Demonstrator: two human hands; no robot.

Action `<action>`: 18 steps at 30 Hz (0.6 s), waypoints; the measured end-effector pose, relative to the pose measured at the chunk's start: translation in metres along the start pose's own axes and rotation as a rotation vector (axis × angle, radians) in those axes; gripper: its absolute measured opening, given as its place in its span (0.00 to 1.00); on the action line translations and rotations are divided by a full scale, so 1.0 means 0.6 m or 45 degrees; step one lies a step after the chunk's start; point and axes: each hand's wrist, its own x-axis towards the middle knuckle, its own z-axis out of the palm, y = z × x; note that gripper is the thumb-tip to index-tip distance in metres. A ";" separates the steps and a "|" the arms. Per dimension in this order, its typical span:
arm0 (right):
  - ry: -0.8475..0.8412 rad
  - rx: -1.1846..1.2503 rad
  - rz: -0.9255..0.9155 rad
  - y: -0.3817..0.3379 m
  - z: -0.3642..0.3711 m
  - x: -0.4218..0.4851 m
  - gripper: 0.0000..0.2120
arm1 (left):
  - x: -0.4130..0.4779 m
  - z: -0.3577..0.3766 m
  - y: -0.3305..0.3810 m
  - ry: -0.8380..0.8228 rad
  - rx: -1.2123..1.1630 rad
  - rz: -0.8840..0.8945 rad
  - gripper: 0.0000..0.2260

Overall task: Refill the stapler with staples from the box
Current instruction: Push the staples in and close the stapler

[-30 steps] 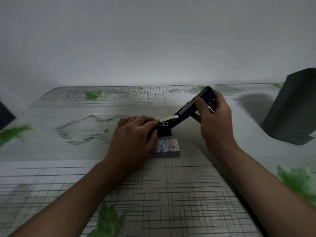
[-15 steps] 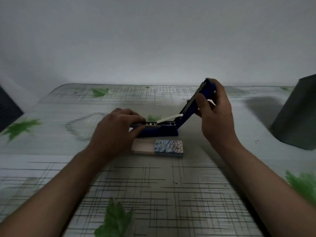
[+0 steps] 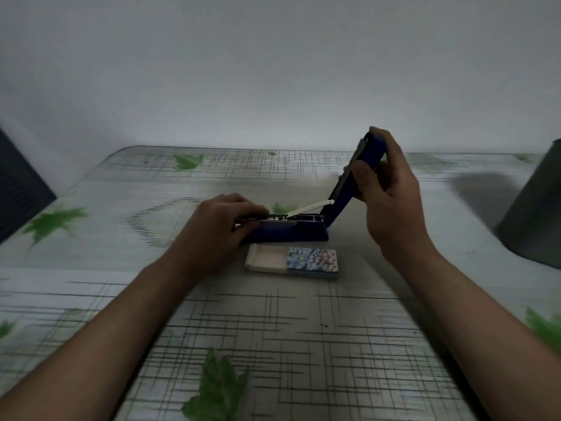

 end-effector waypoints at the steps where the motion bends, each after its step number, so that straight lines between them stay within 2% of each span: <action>1: -0.010 -0.004 0.001 -0.001 0.000 0.001 0.19 | 0.000 0.001 -0.001 0.002 -0.010 -0.007 0.12; 12: -0.131 -0.076 -0.053 -0.011 0.013 0.007 0.23 | 0.000 -0.001 -0.010 -0.003 -0.141 -0.080 0.12; 18: -0.177 -0.140 -0.090 -0.015 0.021 0.012 0.26 | 0.001 -0.001 -0.015 0.016 -0.115 -0.114 0.12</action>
